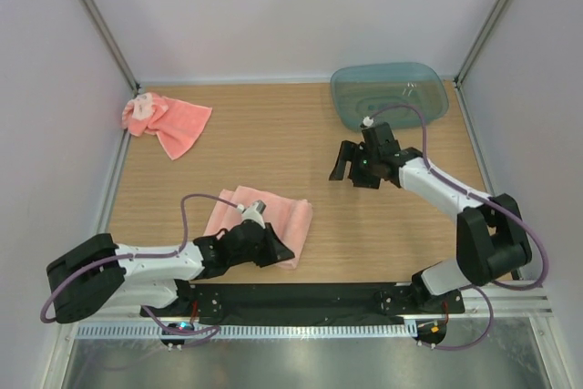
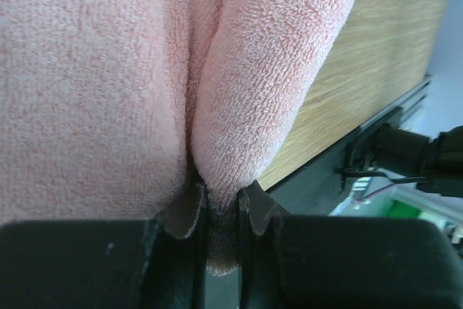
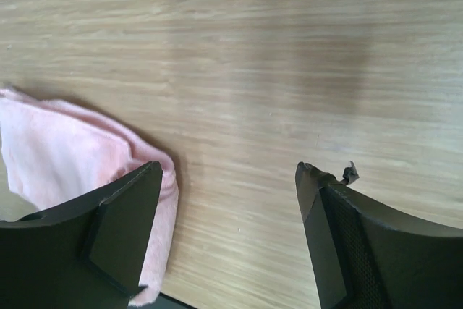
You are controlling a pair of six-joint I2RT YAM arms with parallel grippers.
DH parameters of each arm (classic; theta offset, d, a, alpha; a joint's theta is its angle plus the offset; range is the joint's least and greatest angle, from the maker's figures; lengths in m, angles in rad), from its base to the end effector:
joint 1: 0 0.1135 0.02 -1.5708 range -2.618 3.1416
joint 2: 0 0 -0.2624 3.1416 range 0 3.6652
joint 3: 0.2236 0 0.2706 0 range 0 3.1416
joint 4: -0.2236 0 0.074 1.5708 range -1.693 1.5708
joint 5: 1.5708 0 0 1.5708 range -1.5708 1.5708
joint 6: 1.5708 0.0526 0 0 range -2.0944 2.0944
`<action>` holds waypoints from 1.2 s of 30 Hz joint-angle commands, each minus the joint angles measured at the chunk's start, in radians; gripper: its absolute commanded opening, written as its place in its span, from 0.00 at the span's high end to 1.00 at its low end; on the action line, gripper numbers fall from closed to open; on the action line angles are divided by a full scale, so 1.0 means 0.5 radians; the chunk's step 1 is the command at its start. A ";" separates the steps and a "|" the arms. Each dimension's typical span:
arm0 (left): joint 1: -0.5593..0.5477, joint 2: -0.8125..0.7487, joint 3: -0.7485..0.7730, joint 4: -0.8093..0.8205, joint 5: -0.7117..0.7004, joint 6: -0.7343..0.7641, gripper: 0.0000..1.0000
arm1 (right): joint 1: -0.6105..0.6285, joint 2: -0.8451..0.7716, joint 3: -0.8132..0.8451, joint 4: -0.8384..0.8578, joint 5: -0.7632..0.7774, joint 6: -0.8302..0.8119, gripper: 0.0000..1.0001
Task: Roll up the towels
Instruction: Roll the towel
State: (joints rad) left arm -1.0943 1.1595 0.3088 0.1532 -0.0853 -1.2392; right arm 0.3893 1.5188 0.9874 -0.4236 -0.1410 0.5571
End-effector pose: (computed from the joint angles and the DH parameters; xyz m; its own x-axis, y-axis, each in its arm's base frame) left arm 0.1100 -0.2033 0.1140 -0.9047 -0.3011 -0.3013 -0.0001 0.7073 -0.7069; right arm 0.3090 0.1348 0.1906 -0.8794 0.2051 -0.4296 0.0166 0.9152 0.4028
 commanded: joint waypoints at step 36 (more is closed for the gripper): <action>0.516 0.255 -0.473 0.703 0.649 -0.639 0.99 | 0.617 0.490 -0.972 2.501 -0.746 0.557 0.56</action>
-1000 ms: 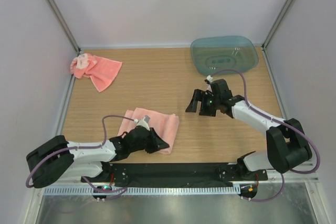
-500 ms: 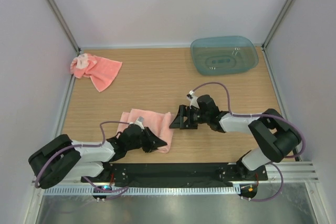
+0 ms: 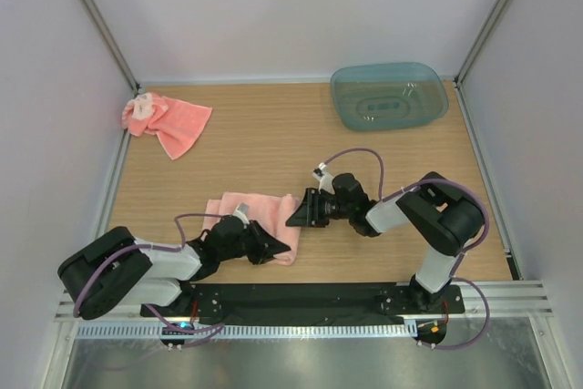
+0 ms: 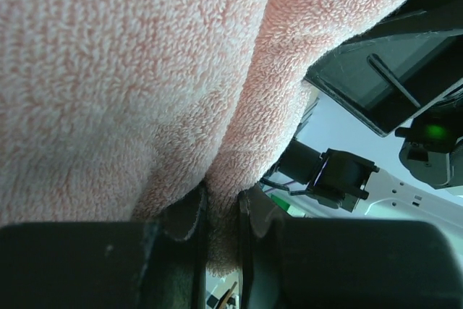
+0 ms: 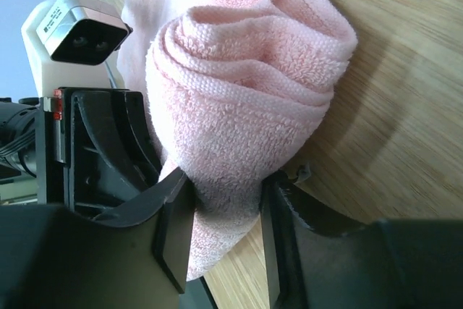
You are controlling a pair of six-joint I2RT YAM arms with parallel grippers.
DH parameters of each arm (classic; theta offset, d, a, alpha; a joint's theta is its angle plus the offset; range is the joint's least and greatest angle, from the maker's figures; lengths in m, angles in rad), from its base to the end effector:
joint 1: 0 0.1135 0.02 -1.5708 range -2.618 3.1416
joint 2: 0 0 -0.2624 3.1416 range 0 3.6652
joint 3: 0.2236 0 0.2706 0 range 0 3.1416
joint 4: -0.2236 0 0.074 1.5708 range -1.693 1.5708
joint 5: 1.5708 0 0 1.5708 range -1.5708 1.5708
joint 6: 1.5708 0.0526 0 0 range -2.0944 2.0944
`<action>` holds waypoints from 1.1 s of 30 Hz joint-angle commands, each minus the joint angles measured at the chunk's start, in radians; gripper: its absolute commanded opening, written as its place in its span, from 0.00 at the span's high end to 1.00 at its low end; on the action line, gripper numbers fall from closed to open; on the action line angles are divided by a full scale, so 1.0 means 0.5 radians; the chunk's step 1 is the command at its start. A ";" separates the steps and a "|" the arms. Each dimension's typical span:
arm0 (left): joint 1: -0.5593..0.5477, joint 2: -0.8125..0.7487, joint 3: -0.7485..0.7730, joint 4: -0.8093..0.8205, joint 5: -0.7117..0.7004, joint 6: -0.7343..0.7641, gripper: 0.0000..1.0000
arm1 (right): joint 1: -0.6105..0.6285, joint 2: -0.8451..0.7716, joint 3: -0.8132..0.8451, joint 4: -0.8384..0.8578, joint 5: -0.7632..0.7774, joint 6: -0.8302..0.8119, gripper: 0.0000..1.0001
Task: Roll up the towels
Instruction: Roll the towel
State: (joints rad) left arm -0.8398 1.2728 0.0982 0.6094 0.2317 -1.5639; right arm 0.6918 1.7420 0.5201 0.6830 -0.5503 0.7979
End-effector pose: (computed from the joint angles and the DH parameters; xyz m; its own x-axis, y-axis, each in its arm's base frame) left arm 0.1284 -0.1613 0.0770 -0.8565 -0.5026 0.1172 -0.3517 0.4022 -0.8453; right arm 0.2237 0.2210 0.0836 -0.9126 0.0364 -0.4071 -0.3380 0.4928 0.8018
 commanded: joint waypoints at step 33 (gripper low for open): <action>-1.011 0.356 1.938 -2.645 -1.681 1.072 0.55 | 0.135 -0.468 0.687 -2.016 0.827 -0.255 0.91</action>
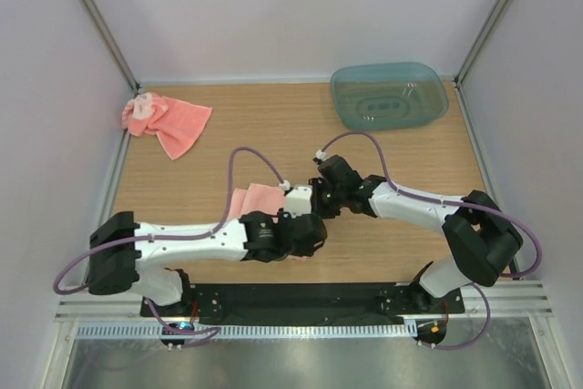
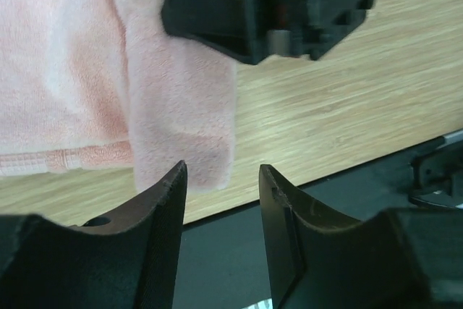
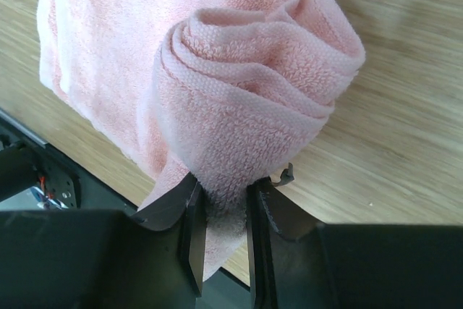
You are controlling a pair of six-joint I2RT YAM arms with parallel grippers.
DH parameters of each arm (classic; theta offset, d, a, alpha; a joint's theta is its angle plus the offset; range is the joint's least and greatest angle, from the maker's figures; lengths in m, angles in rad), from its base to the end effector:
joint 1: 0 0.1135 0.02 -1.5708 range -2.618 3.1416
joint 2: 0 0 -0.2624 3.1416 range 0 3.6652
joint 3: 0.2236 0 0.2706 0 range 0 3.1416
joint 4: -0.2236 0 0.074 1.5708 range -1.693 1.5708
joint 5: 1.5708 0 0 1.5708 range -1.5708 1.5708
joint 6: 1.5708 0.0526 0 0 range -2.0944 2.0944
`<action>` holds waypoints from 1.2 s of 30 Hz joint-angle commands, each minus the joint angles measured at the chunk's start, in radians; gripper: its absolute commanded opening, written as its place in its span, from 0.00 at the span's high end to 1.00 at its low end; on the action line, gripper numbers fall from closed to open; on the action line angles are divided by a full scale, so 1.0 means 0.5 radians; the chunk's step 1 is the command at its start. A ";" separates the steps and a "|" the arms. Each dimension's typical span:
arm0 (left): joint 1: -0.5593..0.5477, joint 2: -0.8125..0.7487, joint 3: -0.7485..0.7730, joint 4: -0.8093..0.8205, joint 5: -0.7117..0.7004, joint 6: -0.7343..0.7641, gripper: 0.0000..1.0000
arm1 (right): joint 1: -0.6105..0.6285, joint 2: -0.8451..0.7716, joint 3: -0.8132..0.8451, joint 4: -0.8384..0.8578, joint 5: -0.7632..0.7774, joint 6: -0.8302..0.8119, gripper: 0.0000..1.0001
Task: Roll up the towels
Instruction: Roll the towel
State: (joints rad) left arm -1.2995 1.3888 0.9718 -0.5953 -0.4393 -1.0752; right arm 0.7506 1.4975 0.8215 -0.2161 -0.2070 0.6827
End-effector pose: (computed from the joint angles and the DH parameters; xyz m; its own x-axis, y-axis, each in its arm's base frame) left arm 0.1026 -0.2854 0.2164 -0.8220 -0.0158 -0.5693 0.1860 0.9373 -0.2946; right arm 0.2288 0.2282 0.1592 -0.9223 -0.0159 -0.3861 -0.2320 0.8219 0.5202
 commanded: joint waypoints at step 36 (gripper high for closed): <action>-0.190 0.735 -0.032 0.172 -0.208 0.199 0.59 | 0.027 0.122 0.133 -0.255 -0.068 0.021 0.88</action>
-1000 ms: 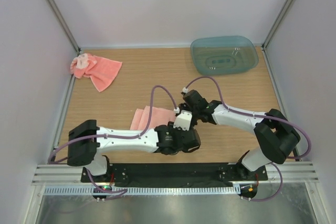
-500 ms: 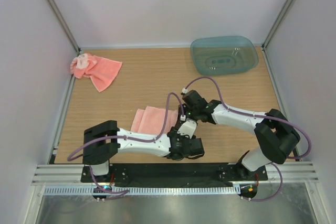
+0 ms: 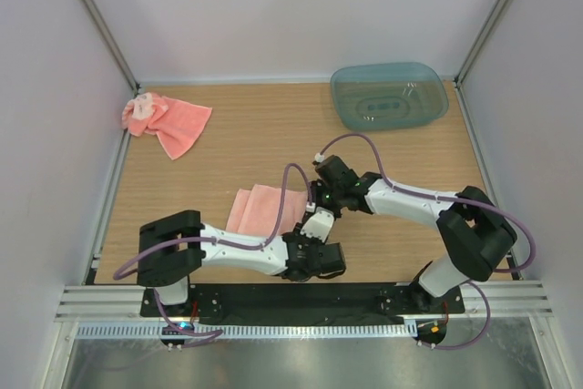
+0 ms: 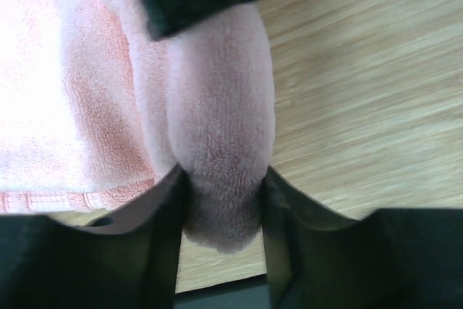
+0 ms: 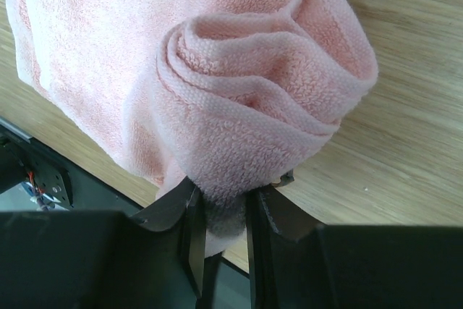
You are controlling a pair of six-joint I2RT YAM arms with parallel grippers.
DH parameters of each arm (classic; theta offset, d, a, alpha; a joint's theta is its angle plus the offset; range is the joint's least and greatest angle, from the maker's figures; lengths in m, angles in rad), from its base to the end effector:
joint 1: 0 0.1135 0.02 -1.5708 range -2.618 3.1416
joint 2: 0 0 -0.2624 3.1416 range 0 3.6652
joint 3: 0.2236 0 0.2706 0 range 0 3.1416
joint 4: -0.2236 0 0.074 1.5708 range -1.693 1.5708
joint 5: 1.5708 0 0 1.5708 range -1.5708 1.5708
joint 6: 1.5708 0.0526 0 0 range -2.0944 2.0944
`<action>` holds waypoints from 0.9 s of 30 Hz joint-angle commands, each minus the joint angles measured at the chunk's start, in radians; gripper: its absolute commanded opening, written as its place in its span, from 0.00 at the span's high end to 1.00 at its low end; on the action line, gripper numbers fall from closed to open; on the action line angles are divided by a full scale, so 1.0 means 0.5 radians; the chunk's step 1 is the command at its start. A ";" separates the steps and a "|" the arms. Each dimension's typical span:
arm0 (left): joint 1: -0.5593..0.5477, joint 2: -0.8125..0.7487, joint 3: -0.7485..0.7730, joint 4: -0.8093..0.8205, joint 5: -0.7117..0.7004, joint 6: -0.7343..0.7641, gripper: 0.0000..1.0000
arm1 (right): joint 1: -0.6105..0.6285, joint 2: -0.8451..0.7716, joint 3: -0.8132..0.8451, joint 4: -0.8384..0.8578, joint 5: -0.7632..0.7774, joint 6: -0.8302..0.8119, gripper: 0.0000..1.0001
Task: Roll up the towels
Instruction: Roll the towel
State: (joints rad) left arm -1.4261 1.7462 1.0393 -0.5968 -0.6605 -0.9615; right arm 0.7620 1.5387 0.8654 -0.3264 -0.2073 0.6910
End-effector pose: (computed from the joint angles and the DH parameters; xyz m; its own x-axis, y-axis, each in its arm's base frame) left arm 0.0804 -0.3277 0.1347 -0.7013 0.3215 -0.6363 0.3198 0.9396 0.1222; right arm 0.2263 0.2309 0.1526 -0.9509 -0.0453 -0.3062 -0.1947 0.8565 0.4779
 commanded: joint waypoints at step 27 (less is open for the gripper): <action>0.287 -0.903 -0.830 0.663 0.646 0.009 1.00 | -0.337 0.506 0.417 -0.154 -0.043 -0.256 0.59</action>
State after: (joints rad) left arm -1.2770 1.3567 0.6621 -0.2379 -0.4416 -0.9298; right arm 0.6571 1.7893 1.0588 -0.4152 -0.4126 0.6250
